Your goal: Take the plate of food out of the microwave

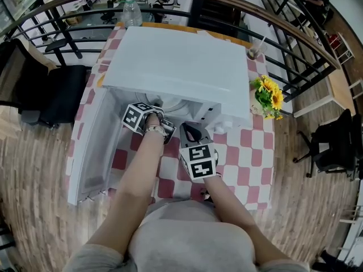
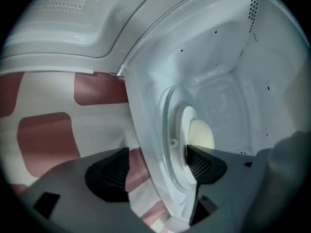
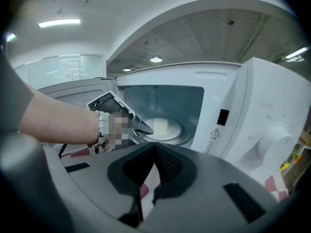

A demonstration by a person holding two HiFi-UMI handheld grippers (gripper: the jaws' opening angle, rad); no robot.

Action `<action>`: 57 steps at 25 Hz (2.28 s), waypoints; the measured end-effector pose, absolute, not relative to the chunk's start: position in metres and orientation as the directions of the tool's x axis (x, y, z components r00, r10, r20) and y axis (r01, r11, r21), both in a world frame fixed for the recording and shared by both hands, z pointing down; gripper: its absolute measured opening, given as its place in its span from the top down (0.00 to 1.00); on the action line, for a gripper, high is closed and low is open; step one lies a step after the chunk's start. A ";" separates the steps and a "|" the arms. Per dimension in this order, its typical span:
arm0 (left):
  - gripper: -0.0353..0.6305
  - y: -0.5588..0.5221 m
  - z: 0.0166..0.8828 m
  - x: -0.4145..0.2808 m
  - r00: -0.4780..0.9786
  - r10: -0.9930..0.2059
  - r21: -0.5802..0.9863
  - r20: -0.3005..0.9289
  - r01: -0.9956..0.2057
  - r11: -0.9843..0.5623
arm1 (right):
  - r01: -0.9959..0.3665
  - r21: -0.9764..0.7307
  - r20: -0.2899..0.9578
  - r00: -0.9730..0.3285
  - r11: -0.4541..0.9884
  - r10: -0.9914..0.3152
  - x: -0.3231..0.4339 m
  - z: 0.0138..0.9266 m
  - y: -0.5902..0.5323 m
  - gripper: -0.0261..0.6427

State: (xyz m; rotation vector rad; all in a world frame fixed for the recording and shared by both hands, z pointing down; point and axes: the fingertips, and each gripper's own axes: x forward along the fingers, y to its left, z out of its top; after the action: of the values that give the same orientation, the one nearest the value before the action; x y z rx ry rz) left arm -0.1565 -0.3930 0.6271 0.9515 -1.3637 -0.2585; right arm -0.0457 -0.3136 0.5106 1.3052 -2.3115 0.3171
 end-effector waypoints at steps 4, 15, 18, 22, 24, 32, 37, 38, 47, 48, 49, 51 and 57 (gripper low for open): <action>0.41 -0.389 0.625 -0.157 0.245 -0.669 0.707 0.701 -0.364 0.607 | -0.850 0.024 0.492 -0.449 0.527 -0.746 -0.047 0.508 -0.311 0.93; 0.54 -0.376 0.617 -0.156 0.257 -0.681 0.723 0.685 -0.355 0.593 | -0.850 0.016 0.472 -0.458 0.527 -0.753 -0.046 0.502 -0.305 0.93; 0.60 -0.373 0.614 -0.155 0.264 -0.690 0.734 0.673 -0.348 0.583 | -0.850 0.013 0.472 -0.459 0.527 -0.753 -0.046 0.502 -0.304 0.93; 0.66 -0.372 0.611 -0.153 0.275 -0.696 0.744 0.663 -0.337 0.576 | -0.851 0.011 0.464 -0.460 0.525 -0.757 -0.046 0.500 -0.302 0.93; 0.71 -0.373 0.607 -0.152 0.276 -0.700 0.750 0.658 -0.327 0.575 | -0.851 0.012 0.461 -0.461 0.525 -0.758 -0.046 0.499 -0.302 0.93; 0.84 -0.375 0.600 -0.152 0.307 -0.696 0.761 0.649 -0.263 0.593 | -0.856 0.010 0.457 -0.455 0.516 -0.764 -0.042 0.500 -0.301 0.93; 0.88 -0.375 0.595 -0.153 0.323 -0.715 0.785 0.620 -0.252 0.566 | -0.853 0.011 0.451 -0.461 0.521 -0.764 -0.044 0.500 -0.301 0.93; 0.89 -0.374 0.594 -0.152 0.326 -0.725 0.795 0.607 -0.245 0.555 | -0.853 0.011 0.450 -0.462 0.522 -0.764 -0.044 0.499 -0.300 0.93; 0.93 -0.378 0.575 -0.147 0.342 -0.818 0.887 0.462 -0.184 0.424 | -0.857 0.004 0.441 -0.462 0.516 -0.770 -0.042 0.499 -0.299 0.93; 0.93 -0.376 0.574 -0.147 0.347 -0.821 0.891 0.454 -0.183 0.415 | -0.856 0.004 0.440 -0.462 0.516 -0.770 -0.042 0.499 -0.298 0.93; 0.93 -0.375 0.573 -0.146 0.349 -0.825 0.895 0.445 -0.187 0.404 | -0.856 0.003 0.440 -0.463 0.517 -0.770 -0.042 0.499 -0.298 0.93; 0.93 -0.375 0.569 -0.145 0.351 -0.834 0.904 0.426 -0.194 0.380 | -0.856 0.002 0.438 -0.464 0.517 -0.770 -0.041 0.498 -0.297 0.93; 0.93 -0.369 0.560 -0.143 0.360 -0.848 0.920 0.388 -0.202 0.336 | -0.859 -0.007 0.427 -0.466 0.513 -0.775 -0.039 0.494 -0.295 0.93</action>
State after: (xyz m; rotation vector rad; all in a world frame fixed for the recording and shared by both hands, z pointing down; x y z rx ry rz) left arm -0.1434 -0.3686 0.5603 1.1815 -1.1546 -0.5747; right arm -0.0390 -0.2954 0.4936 1.3530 -2.3880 0.3113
